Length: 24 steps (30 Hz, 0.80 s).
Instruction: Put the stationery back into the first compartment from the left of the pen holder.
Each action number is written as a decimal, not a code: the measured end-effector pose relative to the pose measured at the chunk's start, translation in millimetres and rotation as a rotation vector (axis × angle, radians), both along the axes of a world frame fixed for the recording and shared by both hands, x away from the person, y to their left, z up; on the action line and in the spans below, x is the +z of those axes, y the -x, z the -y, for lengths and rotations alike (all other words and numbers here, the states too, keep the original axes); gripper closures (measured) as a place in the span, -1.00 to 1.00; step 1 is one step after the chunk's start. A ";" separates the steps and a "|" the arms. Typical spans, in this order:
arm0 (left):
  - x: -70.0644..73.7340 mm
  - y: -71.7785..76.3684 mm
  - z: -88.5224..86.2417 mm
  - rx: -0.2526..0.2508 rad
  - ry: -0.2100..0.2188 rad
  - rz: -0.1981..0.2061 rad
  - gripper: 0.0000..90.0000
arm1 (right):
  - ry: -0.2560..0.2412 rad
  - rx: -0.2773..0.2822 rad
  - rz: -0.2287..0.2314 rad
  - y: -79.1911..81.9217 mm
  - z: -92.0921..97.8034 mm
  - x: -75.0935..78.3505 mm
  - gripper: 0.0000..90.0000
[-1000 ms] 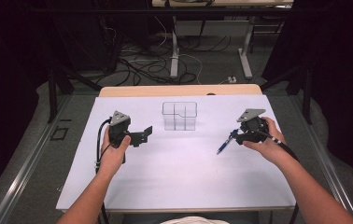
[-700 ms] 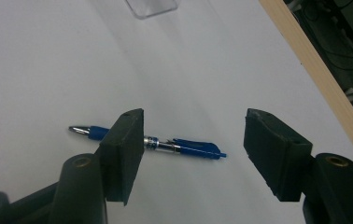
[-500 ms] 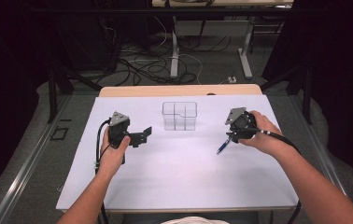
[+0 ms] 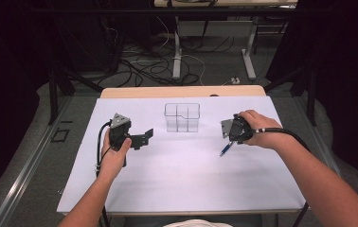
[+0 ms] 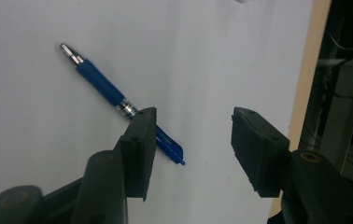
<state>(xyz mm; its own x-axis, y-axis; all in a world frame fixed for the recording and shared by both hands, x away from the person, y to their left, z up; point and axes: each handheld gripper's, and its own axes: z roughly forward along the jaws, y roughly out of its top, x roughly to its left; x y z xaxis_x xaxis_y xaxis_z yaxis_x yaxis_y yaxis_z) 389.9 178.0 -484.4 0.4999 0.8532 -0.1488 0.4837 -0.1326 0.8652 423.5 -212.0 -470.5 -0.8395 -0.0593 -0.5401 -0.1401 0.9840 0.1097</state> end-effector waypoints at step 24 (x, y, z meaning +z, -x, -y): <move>-2.5 -1.3 0.0 0.000 -0.008 0.003 -0.95 | 0.225 0.341 -0.062 5.2 -13.0 -26.8 0.41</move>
<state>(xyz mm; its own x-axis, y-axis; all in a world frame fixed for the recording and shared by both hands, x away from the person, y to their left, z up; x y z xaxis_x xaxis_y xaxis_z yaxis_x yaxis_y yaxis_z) 391.3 178.0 -486.9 0.5008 0.8541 -0.1404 0.4809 -0.1397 0.8656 418.3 -198.9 -497.3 -0.7816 -0.4509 -0.4310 -0.4625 0.8826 -0.0845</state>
